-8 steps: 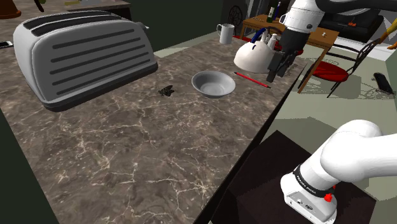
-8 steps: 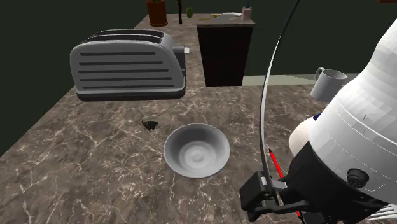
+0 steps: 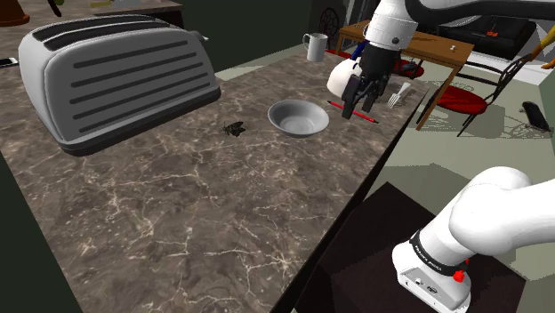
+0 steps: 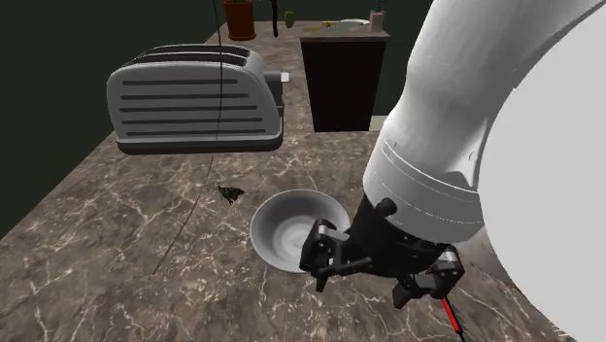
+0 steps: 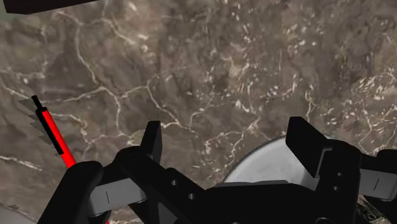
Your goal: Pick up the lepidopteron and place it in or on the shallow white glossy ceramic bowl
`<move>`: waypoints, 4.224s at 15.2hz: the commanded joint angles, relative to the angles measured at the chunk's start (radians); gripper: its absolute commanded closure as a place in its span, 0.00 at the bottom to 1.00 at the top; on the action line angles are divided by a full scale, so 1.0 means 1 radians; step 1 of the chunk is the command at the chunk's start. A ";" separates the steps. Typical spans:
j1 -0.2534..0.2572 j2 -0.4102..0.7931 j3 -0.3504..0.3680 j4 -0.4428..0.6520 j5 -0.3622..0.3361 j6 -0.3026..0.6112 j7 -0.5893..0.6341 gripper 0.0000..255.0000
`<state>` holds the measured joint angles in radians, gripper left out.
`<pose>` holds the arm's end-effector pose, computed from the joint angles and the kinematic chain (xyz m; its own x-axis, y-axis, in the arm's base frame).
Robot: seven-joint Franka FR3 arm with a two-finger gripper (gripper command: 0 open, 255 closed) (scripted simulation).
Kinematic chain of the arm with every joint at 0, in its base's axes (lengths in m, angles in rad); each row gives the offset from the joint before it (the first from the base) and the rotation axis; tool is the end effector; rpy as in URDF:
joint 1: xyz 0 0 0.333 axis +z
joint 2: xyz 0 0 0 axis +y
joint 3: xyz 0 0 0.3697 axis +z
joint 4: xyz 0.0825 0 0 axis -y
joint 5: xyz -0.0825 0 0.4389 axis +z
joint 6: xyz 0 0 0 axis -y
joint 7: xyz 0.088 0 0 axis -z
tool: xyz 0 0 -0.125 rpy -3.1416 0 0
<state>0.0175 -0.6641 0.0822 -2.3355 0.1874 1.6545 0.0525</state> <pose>0.3645 0.0649 0.5865 0.9996 0.0137 -0.0263 0.0100 -0.9909 -0.1342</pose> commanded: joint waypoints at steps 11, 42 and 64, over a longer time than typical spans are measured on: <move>0.027 0.322 0.215 0.220 0.080 0.170 0.336 0.00; 0.096 0.816 0.359 0.594 -0.083 0.338 0.721 1.00; 0.100 0.817 0.361 0.796 -0.092 0.138 0.749 1.00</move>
<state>0.1174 0.1531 0.4434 -1.5534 0.0960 1.8078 0.7996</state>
